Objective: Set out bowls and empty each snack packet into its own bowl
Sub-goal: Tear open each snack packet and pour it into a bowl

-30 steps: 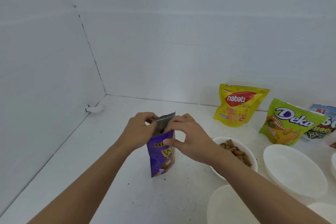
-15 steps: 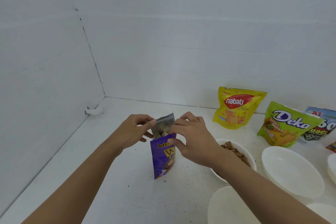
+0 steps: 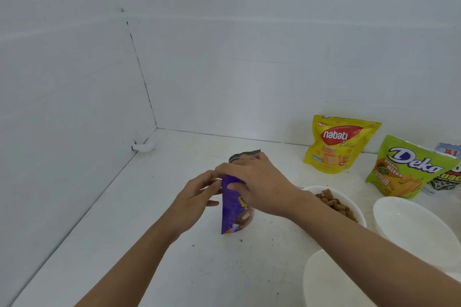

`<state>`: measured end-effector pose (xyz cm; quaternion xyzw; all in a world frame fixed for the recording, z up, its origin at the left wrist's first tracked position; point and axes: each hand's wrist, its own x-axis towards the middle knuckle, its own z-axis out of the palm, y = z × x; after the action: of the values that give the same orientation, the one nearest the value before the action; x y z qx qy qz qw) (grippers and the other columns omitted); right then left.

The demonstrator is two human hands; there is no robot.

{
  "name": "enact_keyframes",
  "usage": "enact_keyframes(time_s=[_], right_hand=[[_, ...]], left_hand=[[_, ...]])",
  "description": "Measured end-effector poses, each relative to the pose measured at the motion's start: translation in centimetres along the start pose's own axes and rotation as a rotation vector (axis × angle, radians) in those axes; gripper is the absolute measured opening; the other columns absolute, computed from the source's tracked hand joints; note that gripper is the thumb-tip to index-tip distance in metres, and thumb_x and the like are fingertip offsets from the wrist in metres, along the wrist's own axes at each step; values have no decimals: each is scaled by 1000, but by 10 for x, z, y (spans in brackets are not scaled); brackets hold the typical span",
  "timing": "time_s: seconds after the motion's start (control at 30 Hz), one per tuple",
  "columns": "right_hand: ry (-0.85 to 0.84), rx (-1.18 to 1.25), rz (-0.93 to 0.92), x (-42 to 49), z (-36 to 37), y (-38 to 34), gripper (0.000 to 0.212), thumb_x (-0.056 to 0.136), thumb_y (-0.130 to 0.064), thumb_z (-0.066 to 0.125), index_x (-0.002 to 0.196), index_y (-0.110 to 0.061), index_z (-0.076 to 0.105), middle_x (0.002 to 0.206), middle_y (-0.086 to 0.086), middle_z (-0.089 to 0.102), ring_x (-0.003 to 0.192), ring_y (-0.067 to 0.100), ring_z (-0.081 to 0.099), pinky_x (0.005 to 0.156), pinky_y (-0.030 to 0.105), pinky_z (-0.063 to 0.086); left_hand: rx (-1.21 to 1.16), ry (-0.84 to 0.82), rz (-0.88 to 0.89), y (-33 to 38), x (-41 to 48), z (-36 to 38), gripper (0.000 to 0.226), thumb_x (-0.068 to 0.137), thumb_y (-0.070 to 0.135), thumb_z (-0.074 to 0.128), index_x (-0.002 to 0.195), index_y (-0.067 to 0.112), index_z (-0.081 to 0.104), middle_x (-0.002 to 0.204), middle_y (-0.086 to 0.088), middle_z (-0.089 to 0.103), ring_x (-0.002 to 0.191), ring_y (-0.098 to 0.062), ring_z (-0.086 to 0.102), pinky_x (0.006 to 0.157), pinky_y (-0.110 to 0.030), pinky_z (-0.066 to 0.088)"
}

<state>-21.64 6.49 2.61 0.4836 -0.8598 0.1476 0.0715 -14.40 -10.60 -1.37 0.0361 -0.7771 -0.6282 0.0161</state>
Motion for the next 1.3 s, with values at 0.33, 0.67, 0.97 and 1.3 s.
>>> enact_keyframes(time_s=[0.33,0.67,0.97,1.3], right_hand=[[359,118,237,19,-15,-16,26,86,-20,62,109,-32,63,104,-13,69,113,10,51,108,43,28],[563,234,438,18,-34,-24,15,89,-17,65,91,-24,77,85,-13,69,91,9,55,87,47,48],[694,471,596,-14,-66,-17,14,88,-15,68,88,-24,80,83,-10,72,90,13,64,87,45,51],[761,767,555,-70,-104,-2,16,83,-6,73,83,-20,81,80,-14,74,81,-4,67,72,7,47]], left_hand=[[-37,-43,85,-6,1,-8,29,97,33,59,126,33,57,119,18,67,114,-10,65,85,-32,61],[-47,-44,204,-12,-2,0,44,97,32,58,132,53,42,121,14,63,111,-14,67,78,-30,61],[120,-55,336,-10,-13,13,40,100,22,57,134,43,54,129,18,58,122,-11,58,83,-23,57],[-138,21,235,1,-48,75,54,101,18,52,148,45,42,144,10,53,131,-7,54,98,-18,49]])
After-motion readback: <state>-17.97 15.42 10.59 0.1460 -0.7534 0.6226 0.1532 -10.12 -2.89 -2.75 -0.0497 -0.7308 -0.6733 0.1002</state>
